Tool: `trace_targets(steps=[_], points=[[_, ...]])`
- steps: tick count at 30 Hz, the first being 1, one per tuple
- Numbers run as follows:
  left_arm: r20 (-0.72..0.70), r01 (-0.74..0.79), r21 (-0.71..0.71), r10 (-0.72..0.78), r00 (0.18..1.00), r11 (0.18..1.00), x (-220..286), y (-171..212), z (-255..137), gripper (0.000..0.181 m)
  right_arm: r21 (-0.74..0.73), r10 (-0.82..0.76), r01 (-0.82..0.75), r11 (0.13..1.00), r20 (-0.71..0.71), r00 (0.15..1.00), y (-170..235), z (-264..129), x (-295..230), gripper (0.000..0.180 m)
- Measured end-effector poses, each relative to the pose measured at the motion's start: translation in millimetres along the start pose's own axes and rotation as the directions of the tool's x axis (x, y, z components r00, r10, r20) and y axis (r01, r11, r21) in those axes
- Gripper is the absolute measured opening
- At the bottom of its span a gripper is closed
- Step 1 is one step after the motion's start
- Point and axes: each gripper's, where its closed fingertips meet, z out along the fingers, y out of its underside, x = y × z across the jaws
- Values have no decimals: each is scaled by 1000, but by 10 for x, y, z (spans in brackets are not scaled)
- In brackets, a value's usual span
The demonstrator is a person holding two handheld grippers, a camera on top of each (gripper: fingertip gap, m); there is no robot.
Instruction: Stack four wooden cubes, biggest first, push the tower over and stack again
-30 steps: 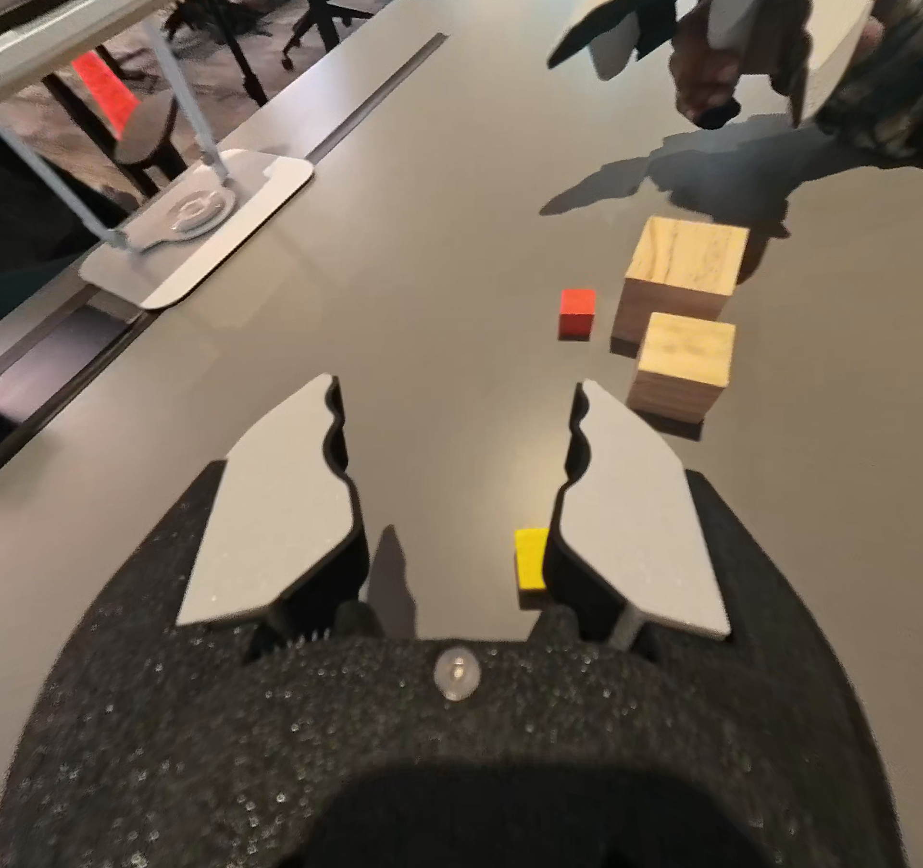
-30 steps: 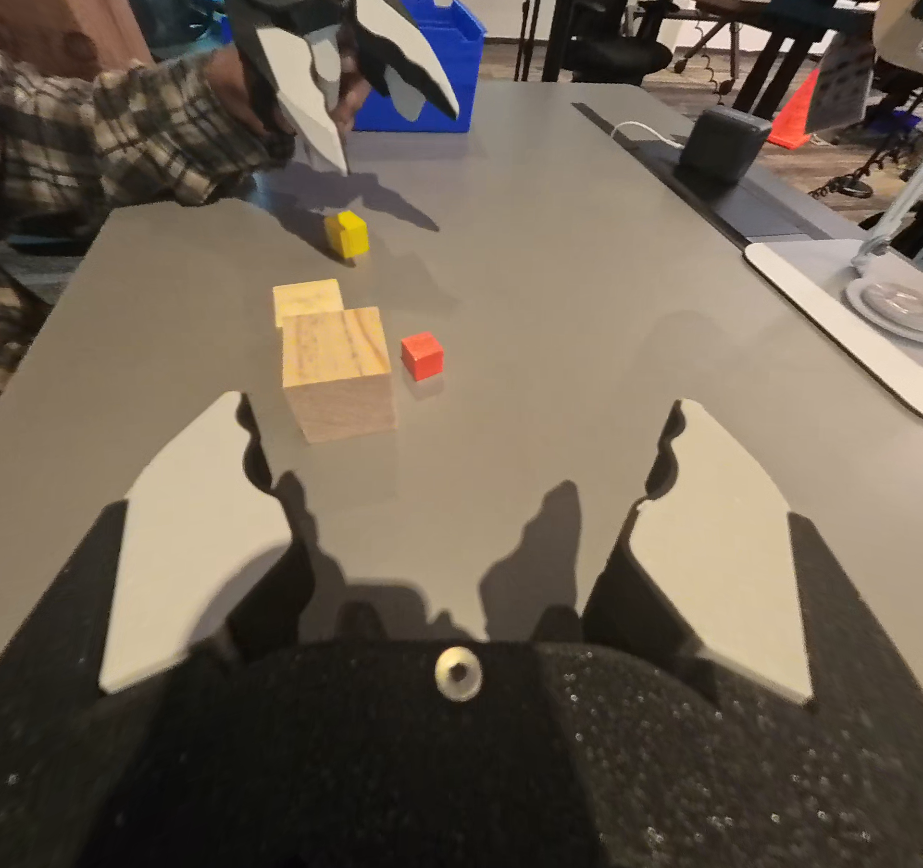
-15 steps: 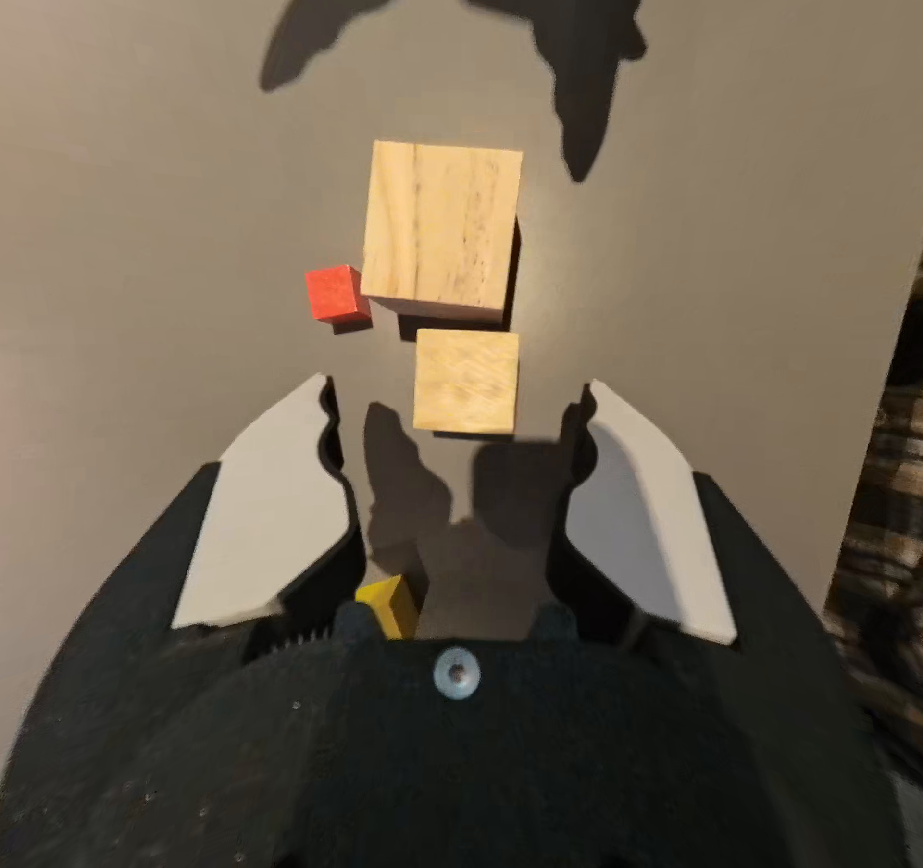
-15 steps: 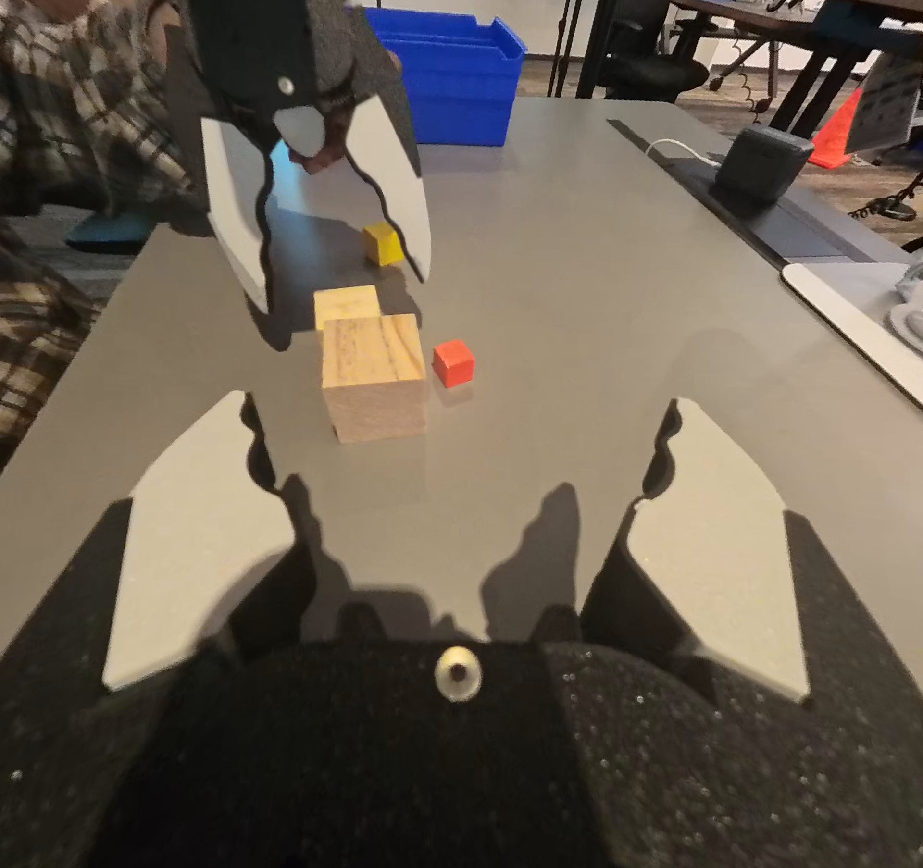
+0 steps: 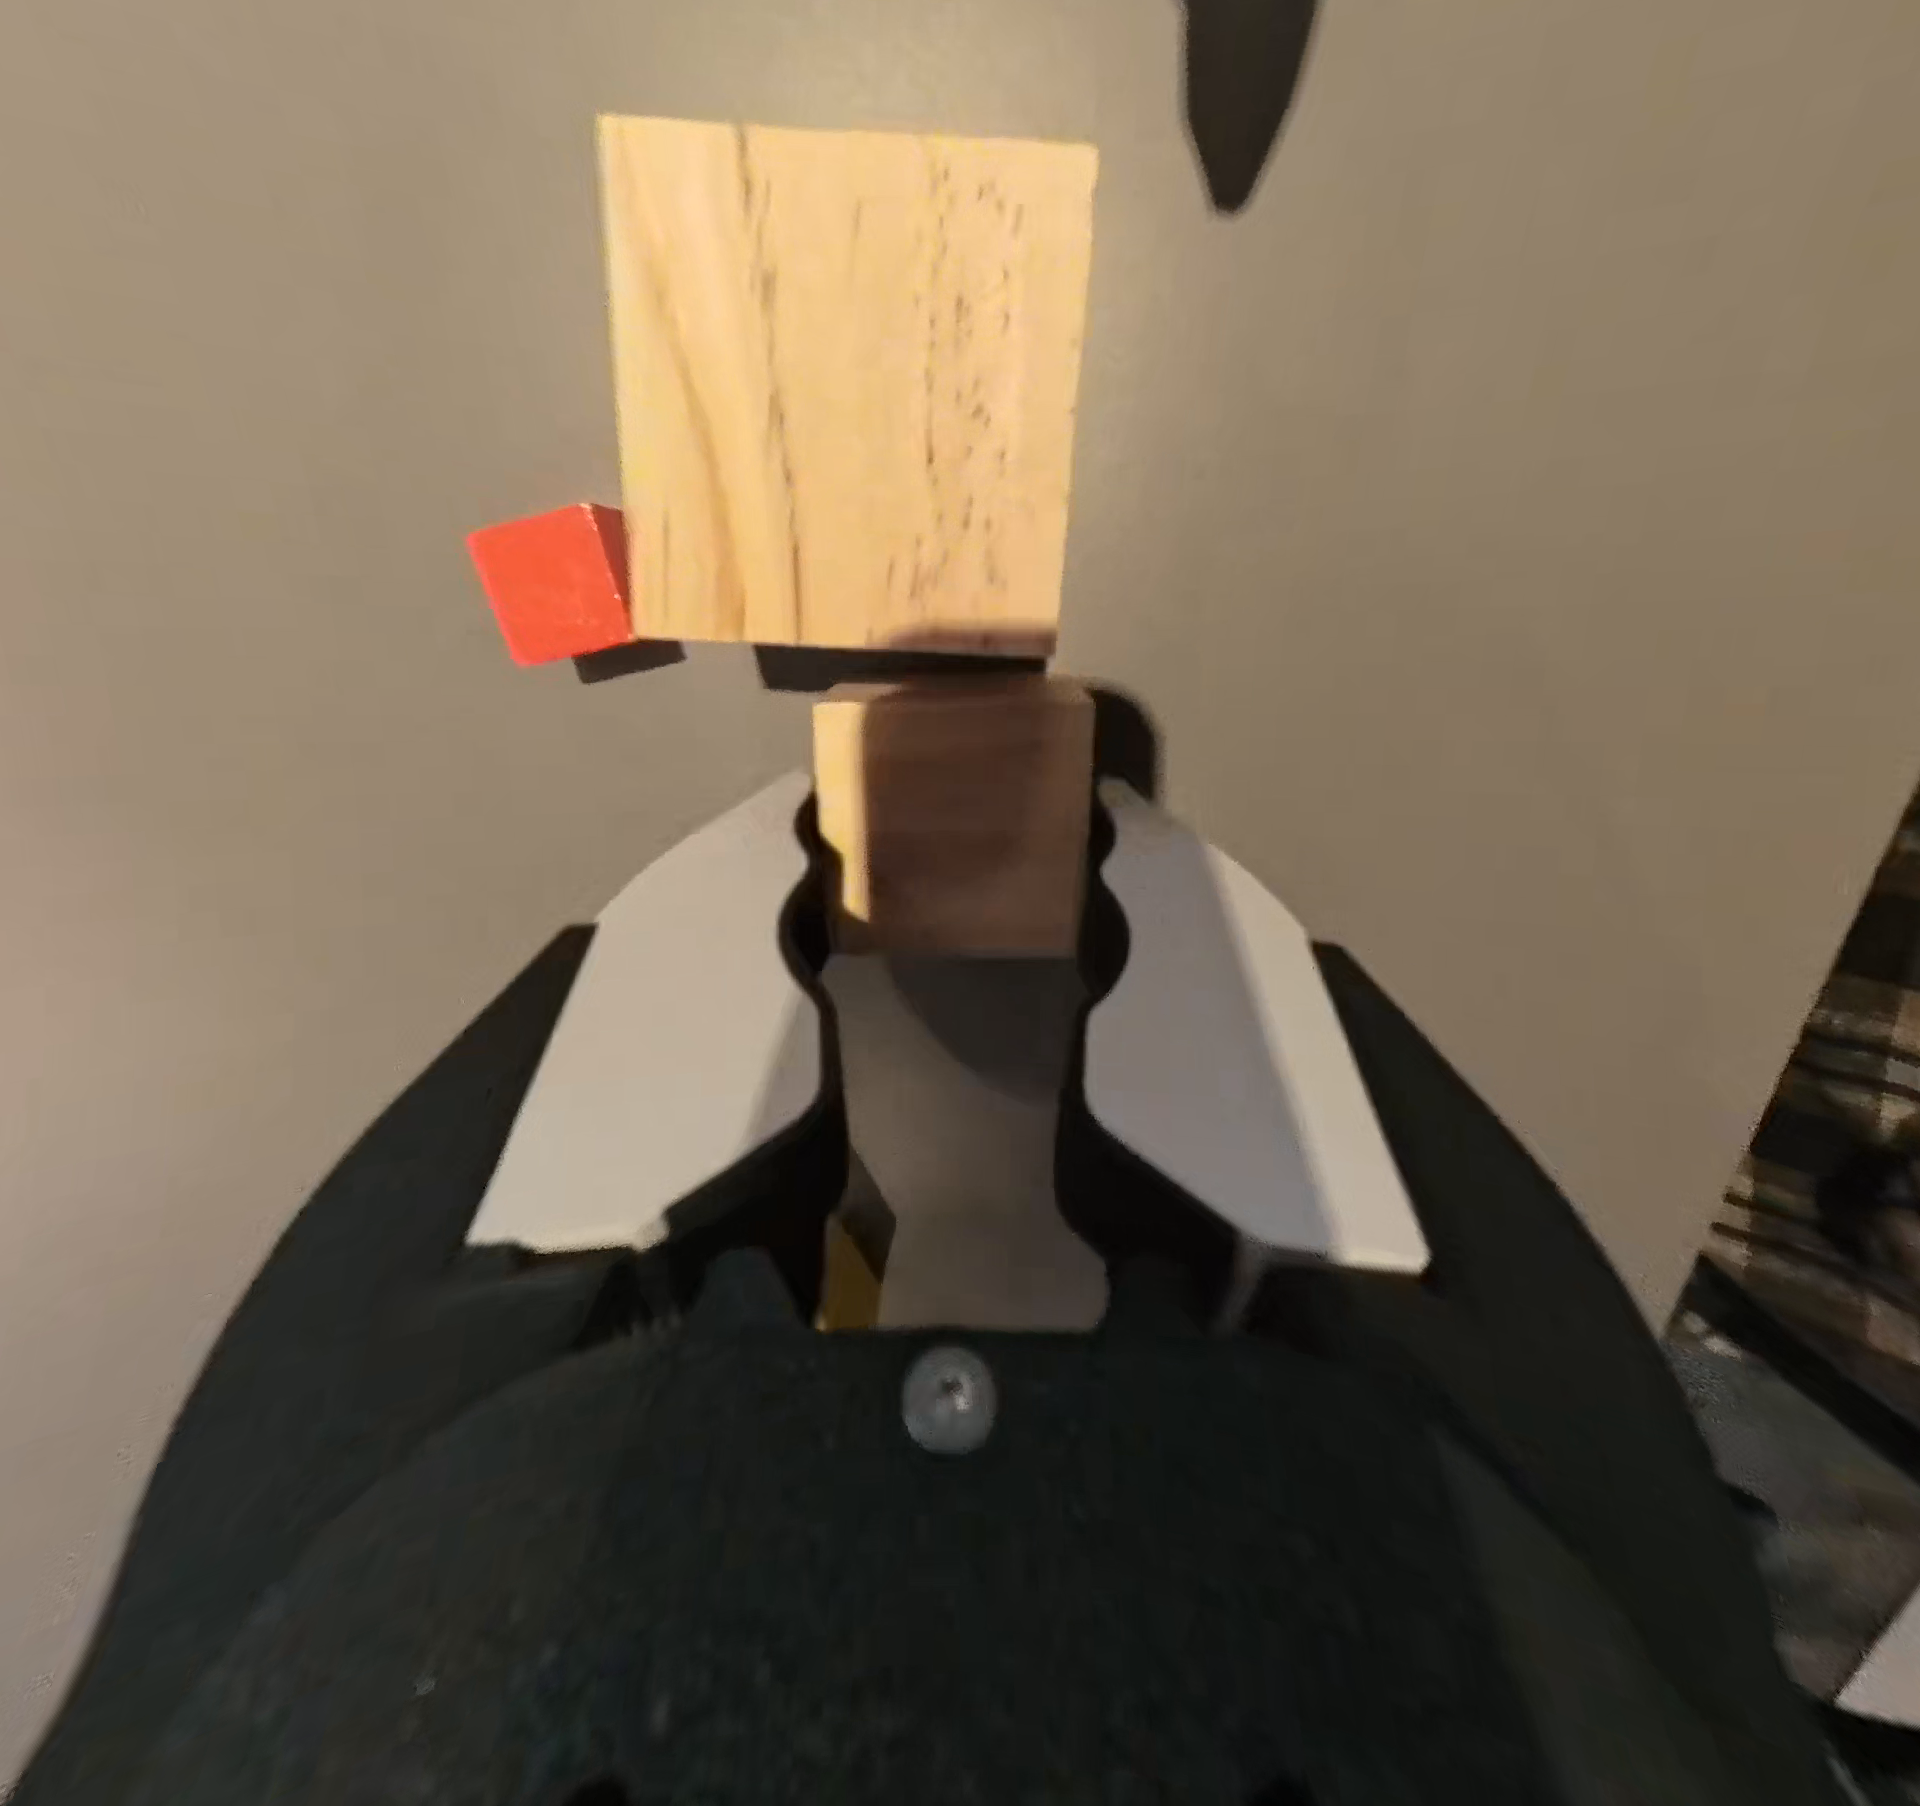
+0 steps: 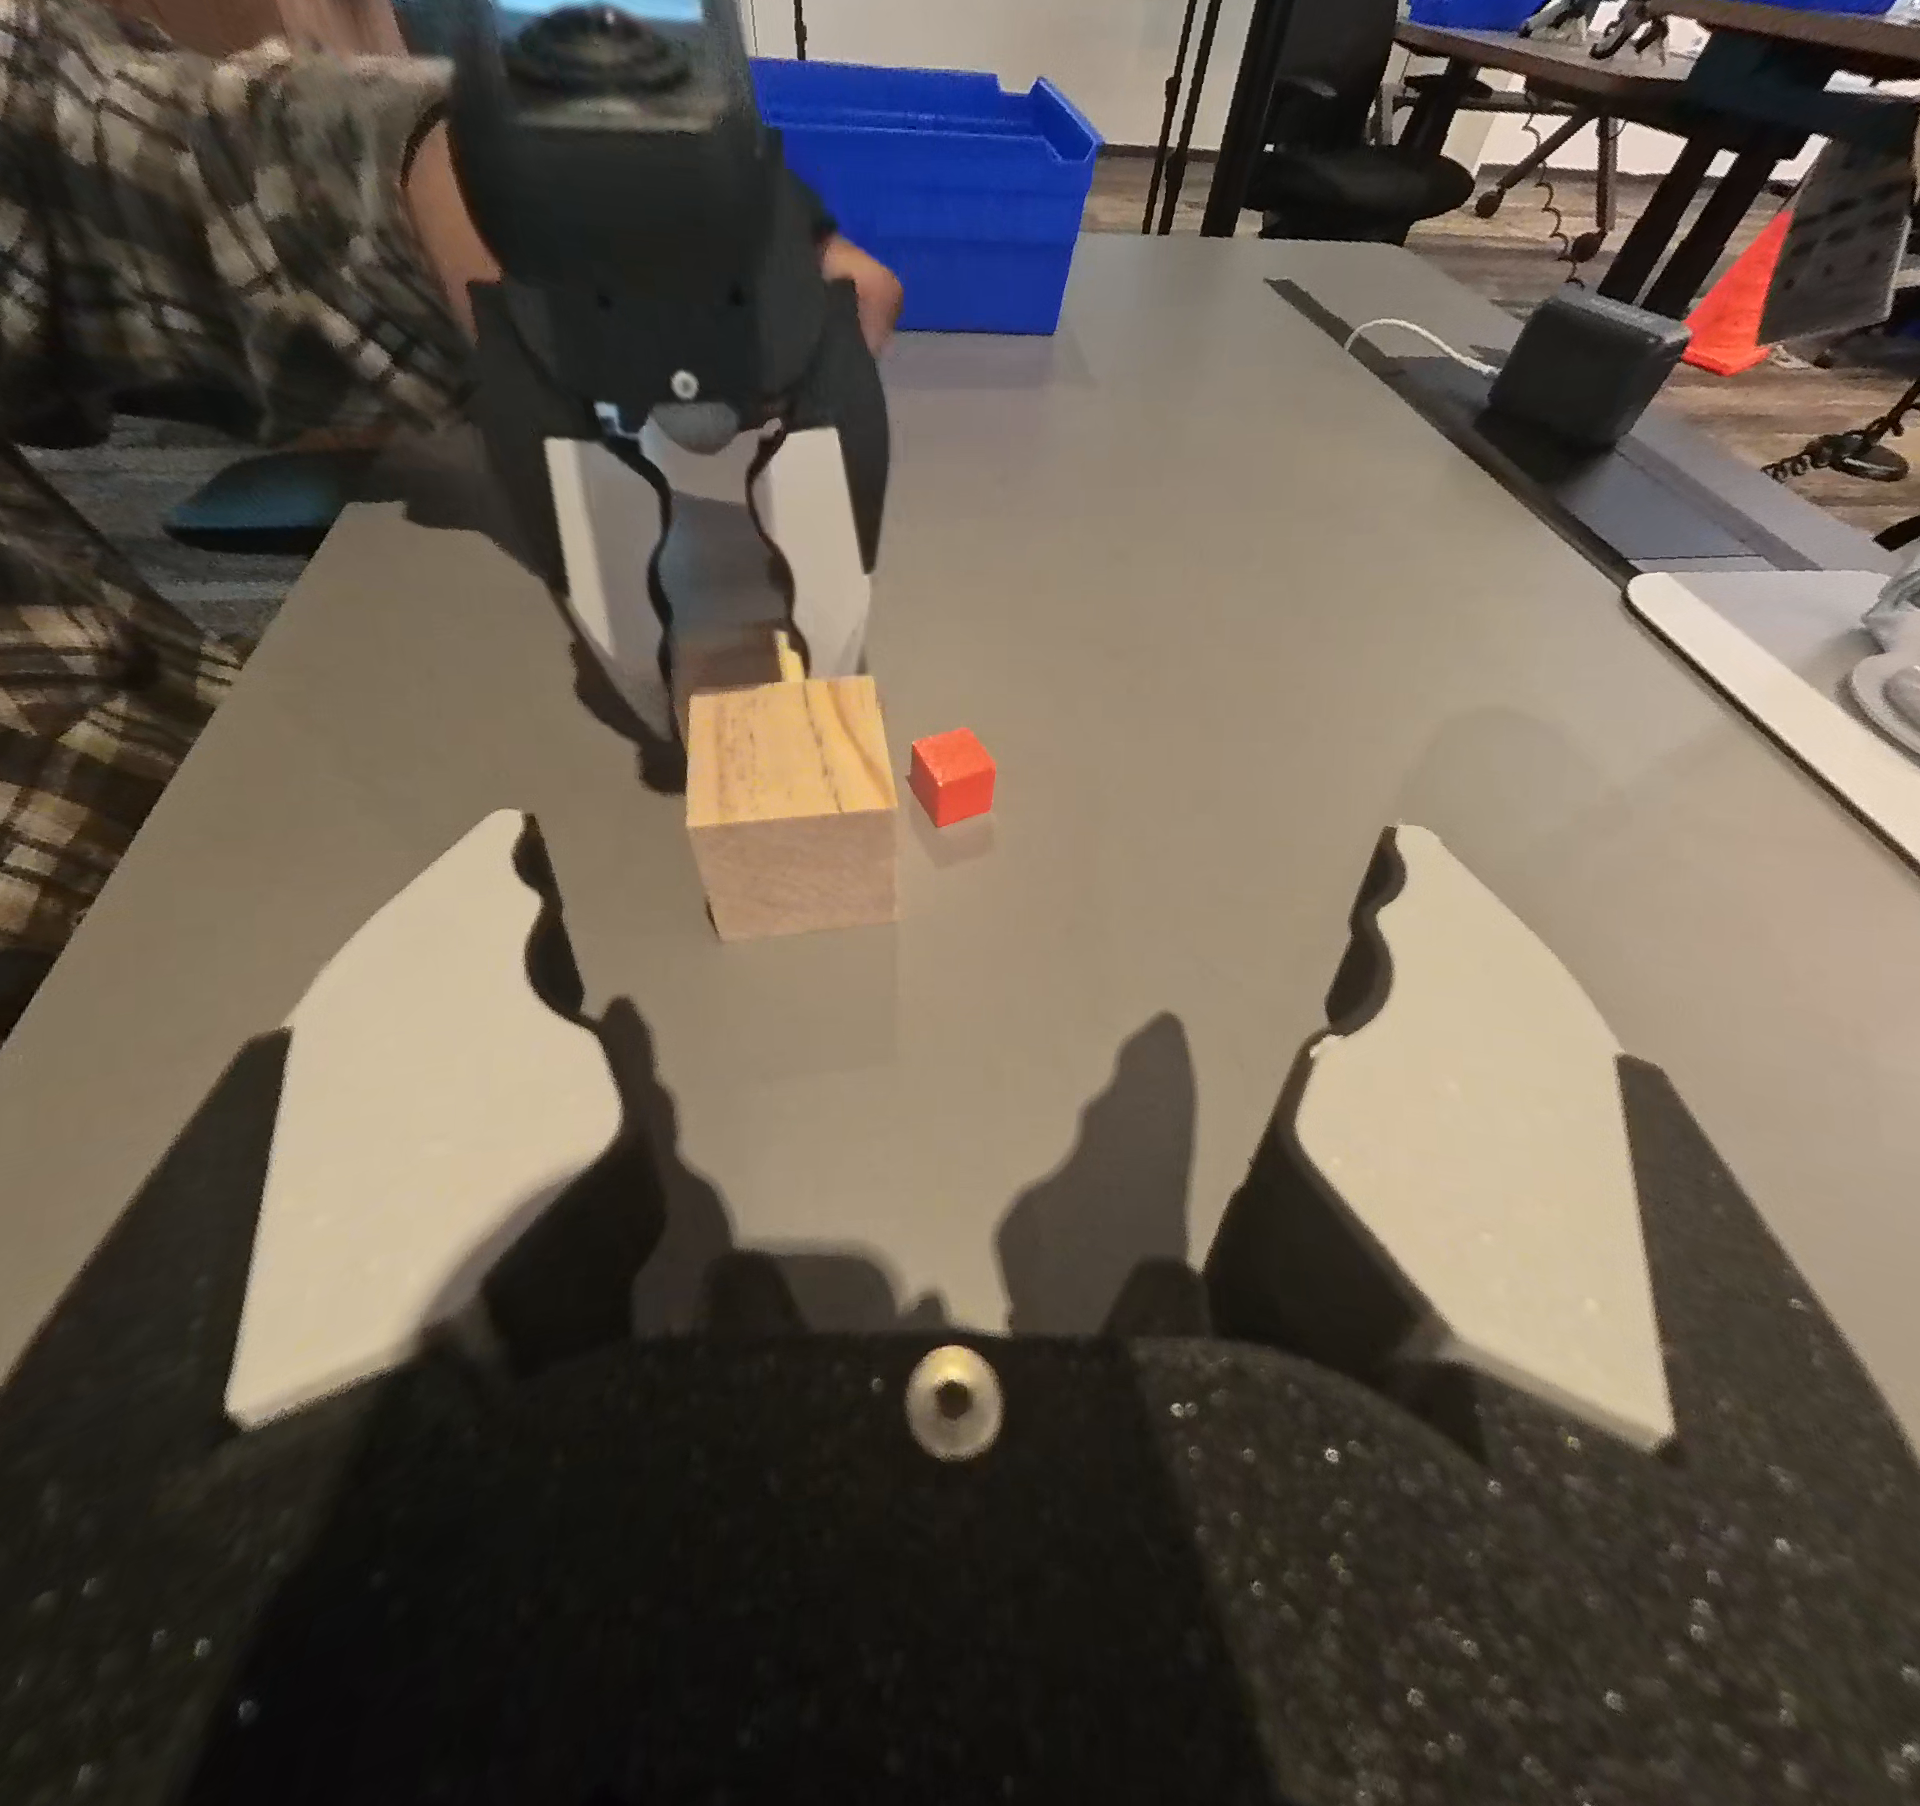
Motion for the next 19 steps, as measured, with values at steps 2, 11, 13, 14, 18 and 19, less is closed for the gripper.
trace_targets(steps=[2,11,13,14,18,19], points=[[15,12,-7,-12,1000,1000,-24,23,-8,45,1,2,-2,1000,-2,1000,1,-4,6,139],[54,64,75,-68,996,995,-237,-241,-659,45,-1,13,-13,1000,-4,1000,17,-8,24,135],[48,26,72,-29,998,997,-198,-378,-672,45,1,14,-14,1000,-4,1000,17,-9,25,135],[54,8,64,-12,998,998,-196,-430,-662,45,1,16,-16,1000,-4,1000,18,-12,27,134],[32,-15,74,13,999,997,-149,-625,-587,45,7,21,-21,1000,-7,1000,18,-26,39,134],[30,-19,73,17,999,997,-139,-649,-565,45,8,21,-21,1000,-6,1000,16,-27,40,134]])
